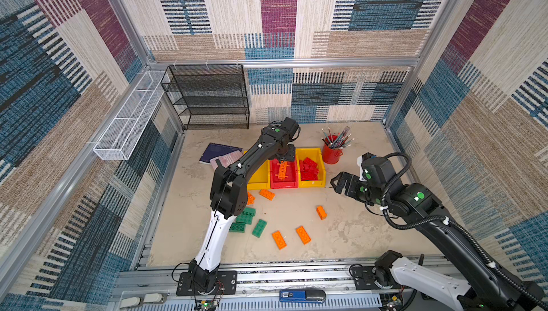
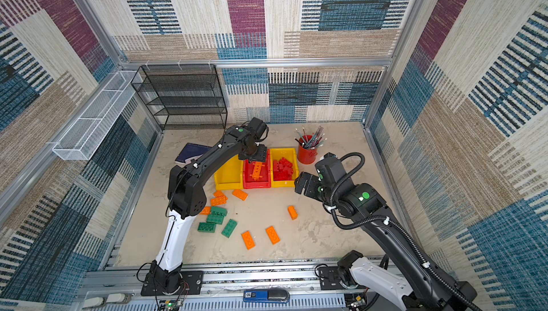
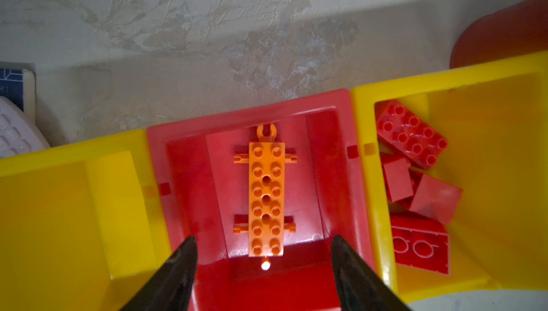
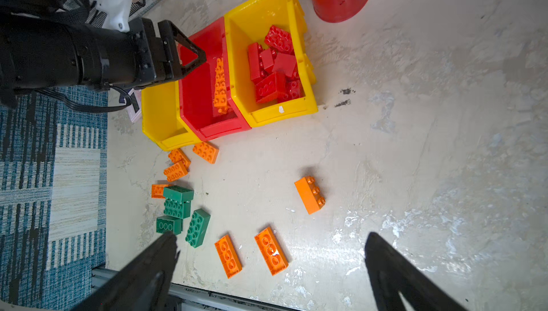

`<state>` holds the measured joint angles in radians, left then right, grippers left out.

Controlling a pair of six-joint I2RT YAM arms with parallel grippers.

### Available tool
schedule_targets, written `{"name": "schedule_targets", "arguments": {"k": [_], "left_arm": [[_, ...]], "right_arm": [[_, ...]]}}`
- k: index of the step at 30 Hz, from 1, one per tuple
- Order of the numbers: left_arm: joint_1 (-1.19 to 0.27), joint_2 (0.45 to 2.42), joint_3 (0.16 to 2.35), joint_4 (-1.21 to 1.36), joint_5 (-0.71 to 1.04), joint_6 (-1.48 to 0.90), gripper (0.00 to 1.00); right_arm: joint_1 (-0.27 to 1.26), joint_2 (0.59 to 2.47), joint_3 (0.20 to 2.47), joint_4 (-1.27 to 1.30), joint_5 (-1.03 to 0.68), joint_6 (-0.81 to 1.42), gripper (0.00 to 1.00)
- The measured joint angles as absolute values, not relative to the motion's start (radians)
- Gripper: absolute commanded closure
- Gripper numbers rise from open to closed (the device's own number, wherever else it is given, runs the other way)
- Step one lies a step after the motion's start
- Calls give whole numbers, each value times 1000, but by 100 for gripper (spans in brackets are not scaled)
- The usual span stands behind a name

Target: Sort the legos into containers by color

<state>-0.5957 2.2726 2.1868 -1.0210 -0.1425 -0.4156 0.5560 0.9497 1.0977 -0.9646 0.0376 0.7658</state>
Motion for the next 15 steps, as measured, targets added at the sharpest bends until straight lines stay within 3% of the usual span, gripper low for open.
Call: {"name": "schedule_targets", "arguments": {"k": [15], "left_arm": [[-595, 1773, 1454, -855, -135, -503, 32]], "right_arm": [[556, 1048, 1087, -917, 7, 737, 0]]}}
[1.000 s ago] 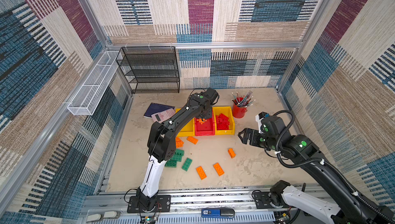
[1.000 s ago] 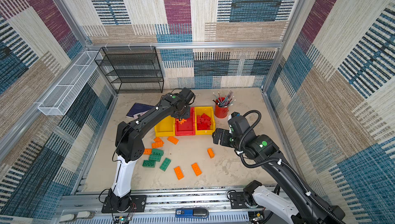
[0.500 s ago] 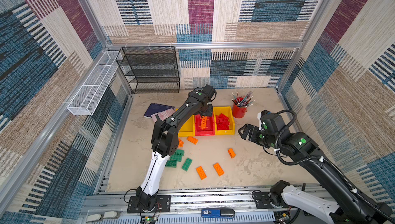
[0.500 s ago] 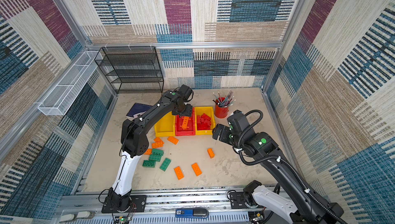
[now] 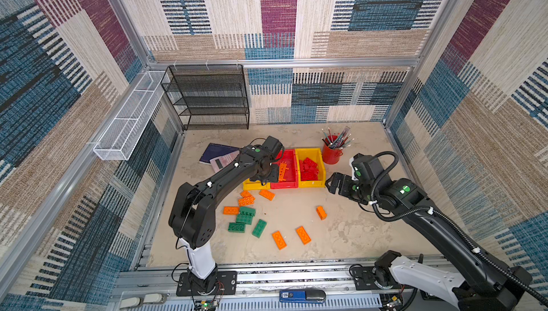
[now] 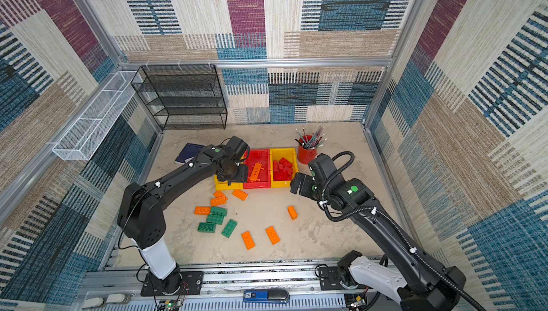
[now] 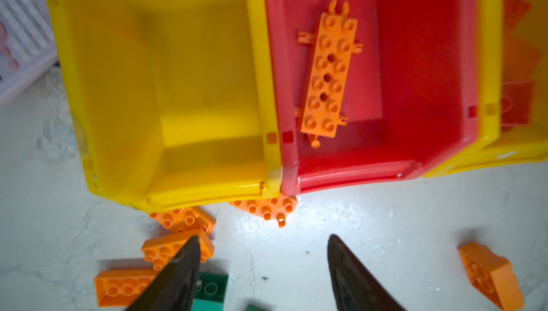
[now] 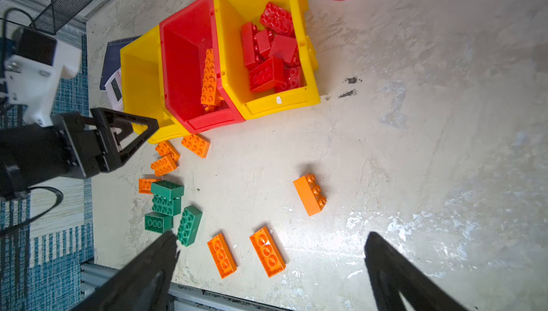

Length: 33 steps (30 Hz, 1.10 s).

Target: Sort the legos into containers by color

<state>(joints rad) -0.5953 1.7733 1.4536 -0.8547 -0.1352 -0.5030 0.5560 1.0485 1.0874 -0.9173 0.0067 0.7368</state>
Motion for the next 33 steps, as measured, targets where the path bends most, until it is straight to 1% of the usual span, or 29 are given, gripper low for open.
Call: {"name": "schedule_targets", "arguments": {"k": [5, 7, 13, 20, 29, 33], "left_arm": [[-596, 1729, 1308, -797, -83, -587, 33], [-596, 1727, 1272, -774, -62, -614, 35], [-598, 1750, 1241, -723, -45, -683, 37], [-592, 1837, 1261, -690, -20, -730, 30], [-563, 1938, 1364, -698, -14, -732, 29], [-554, 1950, 1378, -697, -21, -729, 30]], "right_arm": [[556, 1061, 1115, -908, 7, 716, 0], [556, 1060, 1115, -907, 7, 713, 0], [556, 1047, 1115, -908, 8, 710, 0], [556, 1025, 1115, -922, 19, 710, 0], [556, 973, 1091, -942, 37, 736, 0], [556, 958, 1078, -952, 39, 752, 0]]}}
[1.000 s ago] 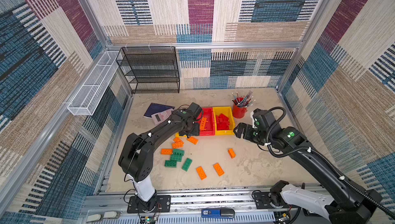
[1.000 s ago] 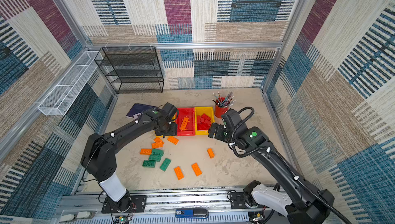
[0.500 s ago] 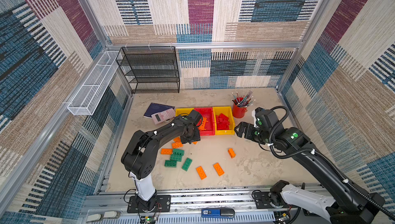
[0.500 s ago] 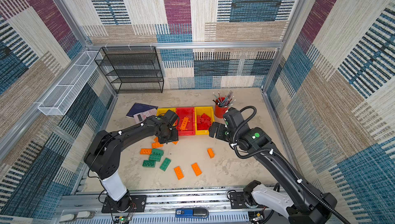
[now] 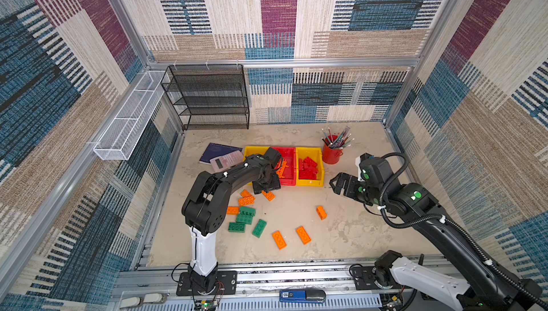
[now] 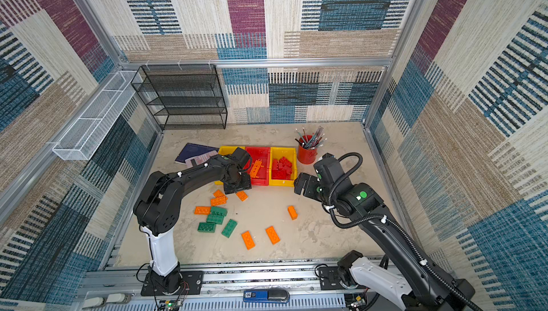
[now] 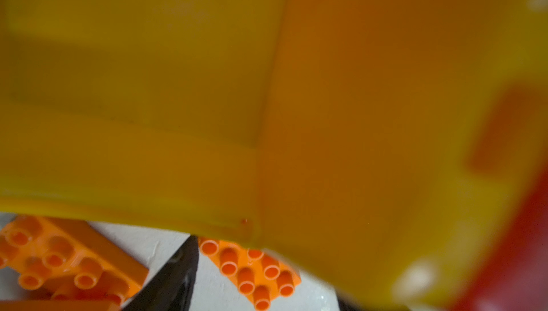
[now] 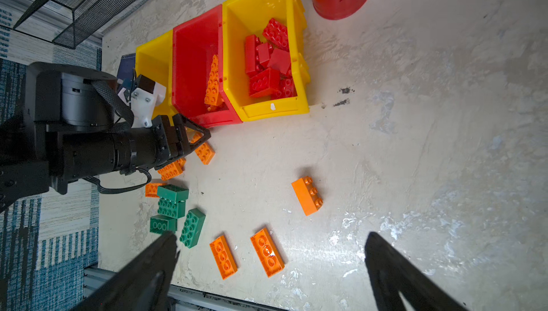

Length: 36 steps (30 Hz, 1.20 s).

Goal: Sort the legos into containers by color
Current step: 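Lower the left gripper in front of the bins and grasp an orange brick, then lift the orange brick and drop it into the red bin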

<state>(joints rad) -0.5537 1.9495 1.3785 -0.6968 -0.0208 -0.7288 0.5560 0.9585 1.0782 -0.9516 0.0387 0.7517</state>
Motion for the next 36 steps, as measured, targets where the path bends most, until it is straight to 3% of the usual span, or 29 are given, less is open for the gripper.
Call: {"name": "schedule_targets", "arguments": {"k": [12, 23, 36], "left_arm": [[-559, 1917, 1299, -693, 3, -733, 37], [-585, 1917, 1280, -695, -28, -732, 59], [-612, 1879, 1322, -762, -75, -698, 67]], "right_arm": [[556, 946, 1059, -960, 45, 766, 0], [556, 934, 1059, -962, 44, 766, 0], [556, 876, 1047, -984, 44, 793, 0]]}}
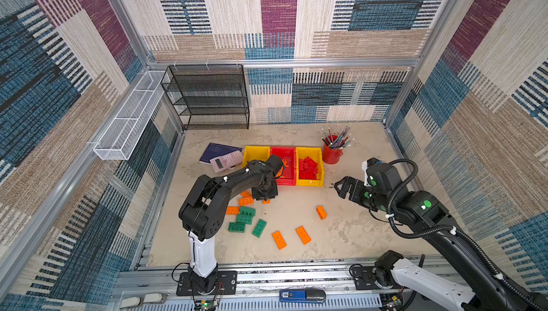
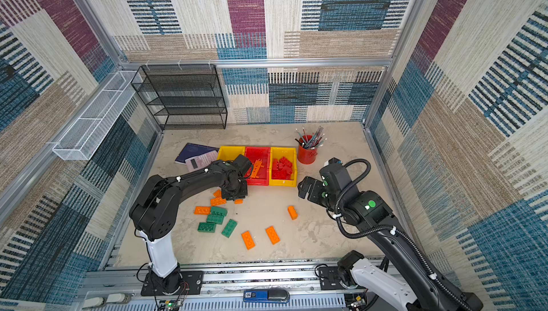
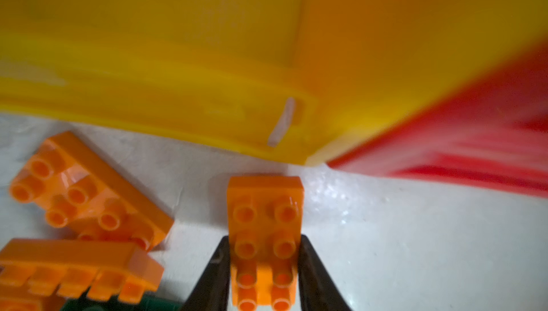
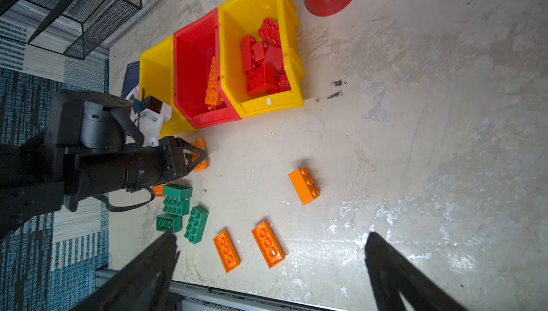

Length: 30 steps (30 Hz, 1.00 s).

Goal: Sort the legos into containers by color
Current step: 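Lift the orange brick and drop it into the red bin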

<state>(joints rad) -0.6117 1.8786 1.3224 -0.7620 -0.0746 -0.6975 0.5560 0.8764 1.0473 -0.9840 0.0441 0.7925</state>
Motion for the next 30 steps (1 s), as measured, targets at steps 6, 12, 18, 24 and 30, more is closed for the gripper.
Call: {"name": "schedule_targets", "arguments": {"k": [6, 12, 18, 24, 30], "left_arm": [[-618, 1827, 1454, -822, -108, -649, 66], [-620, 1851, 1597, -876, -126, -599, 65], [-620, 1987, 1779, -904, -128, -562, 64], [-620, 2140, 1967, -930, -149, -522, 54], [-611, 2244, 2078, -965, -150, -467, 37]], "right_arm": [[556, 887, 1047, -983, 35, 793, 0], [556, 908, 1047, -963, 34, 792, 0], [556, 934, 1061, -957, 35, 784, 0], [556, 937, 1075, -955, 40, 784, 0], [556, 937, 1094, -957, 49, 785, 0]]}}
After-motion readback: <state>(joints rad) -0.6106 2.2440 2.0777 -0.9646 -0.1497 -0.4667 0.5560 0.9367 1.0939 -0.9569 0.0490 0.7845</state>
